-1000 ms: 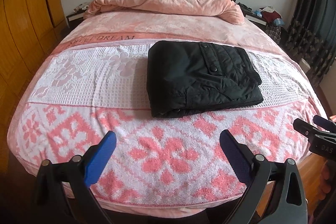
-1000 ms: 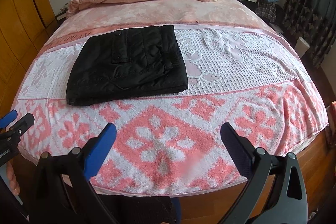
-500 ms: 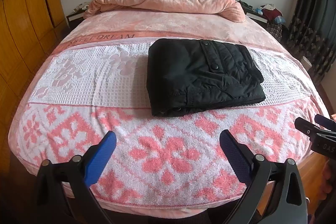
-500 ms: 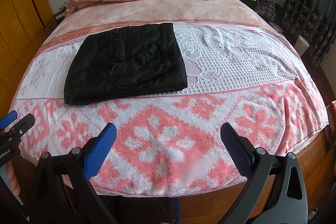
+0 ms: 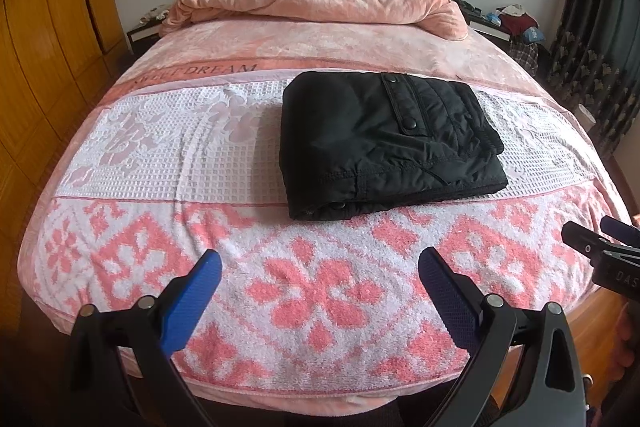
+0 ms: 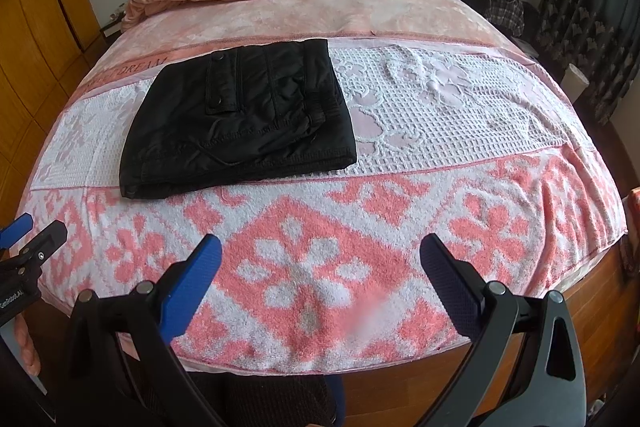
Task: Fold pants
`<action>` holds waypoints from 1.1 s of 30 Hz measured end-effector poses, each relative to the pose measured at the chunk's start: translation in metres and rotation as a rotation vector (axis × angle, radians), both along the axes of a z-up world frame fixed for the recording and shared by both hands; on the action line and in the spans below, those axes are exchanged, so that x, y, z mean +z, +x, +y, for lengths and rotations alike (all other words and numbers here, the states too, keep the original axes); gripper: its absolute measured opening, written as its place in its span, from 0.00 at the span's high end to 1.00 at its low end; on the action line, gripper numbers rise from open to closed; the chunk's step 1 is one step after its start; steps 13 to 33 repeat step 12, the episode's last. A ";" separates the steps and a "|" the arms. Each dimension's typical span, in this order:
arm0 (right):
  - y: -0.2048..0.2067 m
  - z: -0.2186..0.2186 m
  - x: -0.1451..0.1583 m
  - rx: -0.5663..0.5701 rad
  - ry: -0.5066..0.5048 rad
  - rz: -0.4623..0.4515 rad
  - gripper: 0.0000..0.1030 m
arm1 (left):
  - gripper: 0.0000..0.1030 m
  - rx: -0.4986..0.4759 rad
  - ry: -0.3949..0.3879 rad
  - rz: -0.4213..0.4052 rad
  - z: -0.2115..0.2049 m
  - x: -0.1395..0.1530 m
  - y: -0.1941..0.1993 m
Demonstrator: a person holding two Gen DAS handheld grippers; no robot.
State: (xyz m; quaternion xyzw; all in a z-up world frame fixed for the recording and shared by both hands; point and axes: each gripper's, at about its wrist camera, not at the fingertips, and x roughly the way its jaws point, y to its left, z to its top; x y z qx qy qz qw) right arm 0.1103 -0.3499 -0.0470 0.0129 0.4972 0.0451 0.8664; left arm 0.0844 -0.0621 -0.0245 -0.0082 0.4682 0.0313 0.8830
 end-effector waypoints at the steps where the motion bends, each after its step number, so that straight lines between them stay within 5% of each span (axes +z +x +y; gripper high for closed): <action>1: 0.000 0.000 0.000 0.000 0.000 0.001 0.04 | 0.04 0.000 -0.001 0.000 0.000 0.000 0.000; 33: 0.000 -0.001 -0.004 -0.001 0.000 0.010 0.04 | 0.04 0.000 -0.002 0.014 0.002 -0.002 0.001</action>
